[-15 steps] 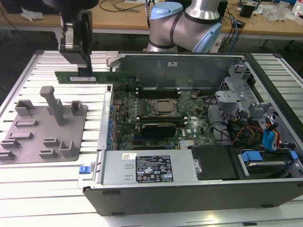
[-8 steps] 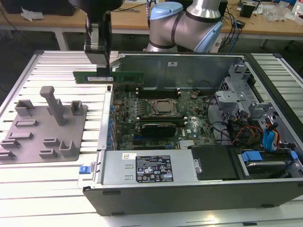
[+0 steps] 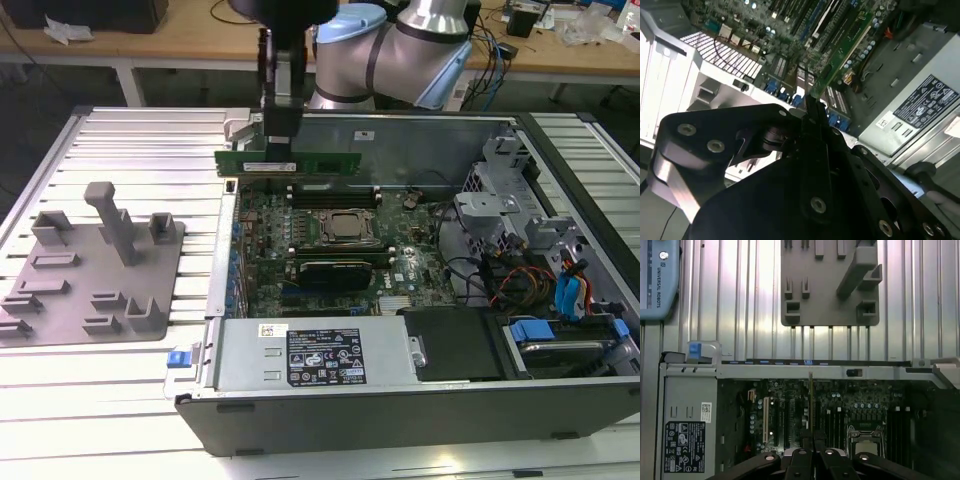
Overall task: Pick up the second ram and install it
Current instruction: 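Pick up the second ram and move it above second insertion slot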
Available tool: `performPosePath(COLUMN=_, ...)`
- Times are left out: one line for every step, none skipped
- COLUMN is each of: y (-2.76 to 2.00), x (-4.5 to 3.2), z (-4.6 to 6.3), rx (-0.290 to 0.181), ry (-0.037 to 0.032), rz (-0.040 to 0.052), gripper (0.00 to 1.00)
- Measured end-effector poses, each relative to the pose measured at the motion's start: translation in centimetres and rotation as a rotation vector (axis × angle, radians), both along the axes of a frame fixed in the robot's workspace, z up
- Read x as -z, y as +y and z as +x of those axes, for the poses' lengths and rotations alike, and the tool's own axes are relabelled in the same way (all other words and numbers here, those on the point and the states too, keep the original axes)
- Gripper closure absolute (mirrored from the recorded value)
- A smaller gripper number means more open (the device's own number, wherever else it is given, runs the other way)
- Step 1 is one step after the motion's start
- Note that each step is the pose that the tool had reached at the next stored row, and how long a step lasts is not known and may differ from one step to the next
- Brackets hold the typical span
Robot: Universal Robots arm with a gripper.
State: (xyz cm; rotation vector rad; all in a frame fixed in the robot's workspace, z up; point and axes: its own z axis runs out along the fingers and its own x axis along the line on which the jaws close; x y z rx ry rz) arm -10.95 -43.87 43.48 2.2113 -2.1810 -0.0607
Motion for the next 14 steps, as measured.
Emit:
performPosePath(y=0.00, x=0.00, z=0.7, rx=0.000, ry=0.0000, rz=0.0000, gripper=0.91)
performPosePath(y=0.00, x=0.00, z=1.3, rx=0.000, ry=0.0000, rz=0.0000, gripper=0.91)
performPosePath(y=0.00, x=0.01, z=2.2, rx=0.000, ry=0.0000, rz=0.0000, gripper=0.91)
performPosePath(y=0.00, x=0.01, z=2.8, rx=0.000, ry=0.0000, rz=0.0000, gripper=0.91)
performPosePath(y=0.00, x=0.01, z=3.5, rx=0.000, ry=0.0000, rz=0.0000, gripper=0.91)
performPosePath(y=0.00, x=0.01, z=4.3, rx=0.000, ry=0.0000, rz=0.0000, gripper=0.91)
performPosePath(y=0.00, x=0.02, z=5.2, rx=0.000, ry=0.0000, rz=-0.0001, gripper=0.91)
performPosePath(y=0.00, x=0.04, z=5.9, rx=0.000, ry=0.0001, rz=0.0000, gripper=0.91)
performPosePath(y=0.00, x=0.08, z=6.8, rx=0.000, ry=0.0001, rz=0.0001, gripper=0.91)
performPosePath(y=-0.01, x=0.08, z=7.0, rx=0.000, ry=0.0002, rz=0.0000, gripper=0.91)
performPosePath(y=0.00, x=0.08, z=7.0, rx=0.000, ry=0.0002, rz=-0.0001, gripper=0.91)
performPosePath(y=0.00, x=0.08, z=7.0, rx=0.000, ry=0.0002, rz=-0.0001, gripper=0.91)
performPosePath(y=0.01, x=0.19, z=7.0, rx=0.000, ry=0.0001, rz=0.0002, gripper=0.91)
performPosePath(y=0.01, x=0.29, z=7.0, rx=0.000, ry=0.0002, rz=0.0002, gripper=0.91)
